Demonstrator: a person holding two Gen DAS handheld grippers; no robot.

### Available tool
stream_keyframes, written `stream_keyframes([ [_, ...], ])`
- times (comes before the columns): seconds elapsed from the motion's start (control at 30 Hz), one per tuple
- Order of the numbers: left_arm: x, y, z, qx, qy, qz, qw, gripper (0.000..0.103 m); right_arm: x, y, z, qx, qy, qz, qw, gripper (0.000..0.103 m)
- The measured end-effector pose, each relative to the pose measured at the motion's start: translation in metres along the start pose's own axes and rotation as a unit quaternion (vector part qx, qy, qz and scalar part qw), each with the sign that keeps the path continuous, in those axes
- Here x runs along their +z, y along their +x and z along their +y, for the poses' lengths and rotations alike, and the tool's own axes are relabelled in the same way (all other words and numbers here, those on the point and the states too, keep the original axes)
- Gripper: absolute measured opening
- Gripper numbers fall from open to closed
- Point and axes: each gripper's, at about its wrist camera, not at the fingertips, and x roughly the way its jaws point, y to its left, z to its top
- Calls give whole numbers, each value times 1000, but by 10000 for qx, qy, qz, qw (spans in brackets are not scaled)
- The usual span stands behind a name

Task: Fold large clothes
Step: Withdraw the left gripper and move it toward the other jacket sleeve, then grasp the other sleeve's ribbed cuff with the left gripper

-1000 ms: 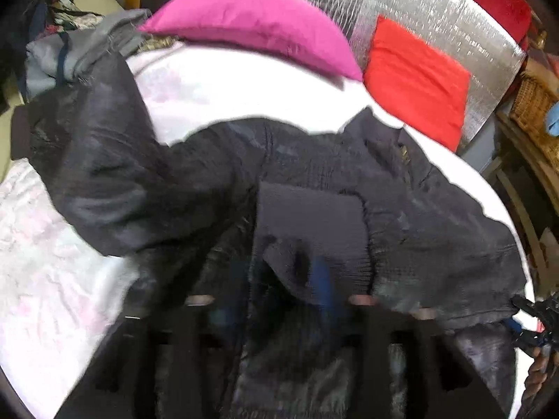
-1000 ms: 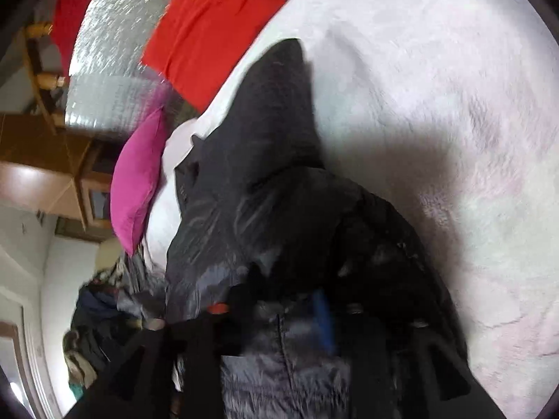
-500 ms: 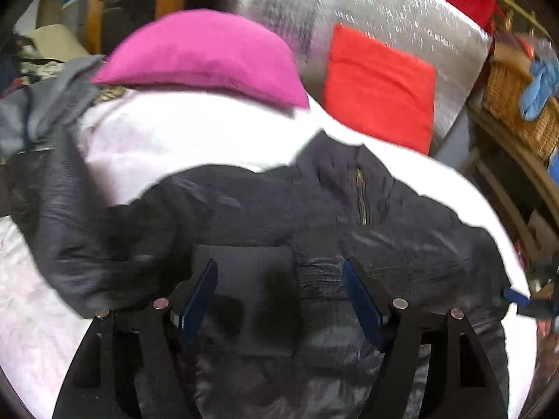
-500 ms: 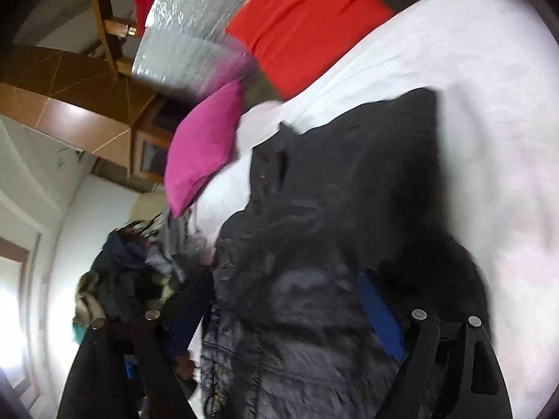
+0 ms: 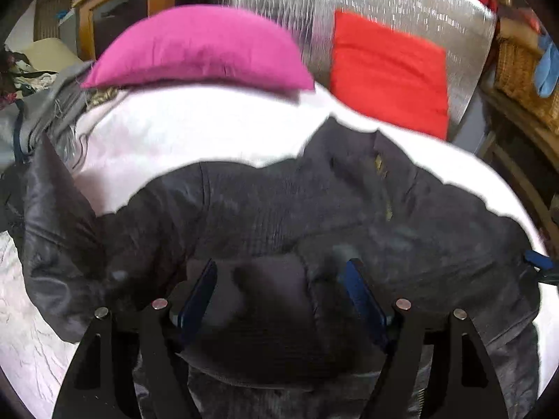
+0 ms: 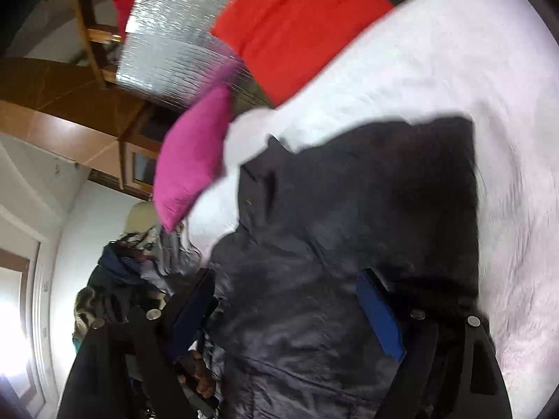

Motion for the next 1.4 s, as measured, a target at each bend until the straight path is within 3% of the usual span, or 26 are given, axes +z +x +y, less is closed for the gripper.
stream_keyframes([
  [0.1,6,7,-3,4,24,28,10000,77,17,5,-6,-192,47,-132,9997,86],
  [0.2,2,33,1,305,-46,418,9987,78,31,12,-35,-565,442,-345,9968,86],
  [0.27,-2,48,5,245,-158,614,9977,78,30,18,-55,-569,768,-284,9950,86],
  [0.33,-2,45,-1,359,1,518,9980,78,27,17,-57,-556,699,-298,9956,86],
  [0.4,0,40,-2,296,20,490,9984,78,24,10,-41,-840,374,-410,9949,86],
  [0.57,7,-6,21,30,-415,8,9991,78,-8,-25,21,-739,-668,-704,9925,86],
  [0.63,5,-26,36,-64,-681,-125,9976,78,-30,-31,34,-545,-865,-541,9933,86],
  [0.8,-5,-37,45,-200,-716,-62,9972,78,-65,-34,21,-510,-689,-420,9954,86],
  [0.9,-15,-38,51,-212,-836,126,9962,78,-68,-19,-8,-849,-424,-244,9952,86],
  [1.0,-21,-51,75,-397,-1268,135,9910,78,-67,-19,-10,-835,-331,-264,9956,86],
  [1.13,-26,-86,123,-497,-1798,-173,9823,79,-85,-43,41,-591,-1080,-693,9900,87],
  [1.2,-34,-101,152,-440,-2106,-284,9762,84,-108,-49,61,-623,-1450,-797,9842,94],
  [1.33,-64,-118,217,-245,-2961,-362,9541,85,-168,-49,79,-723,-1956,-585,9763,97],
  [1.4,-85,-120,249,-253,-3518,-287,9353,85,-196,-45,79,-900,-2013,-568,9737,97],
])
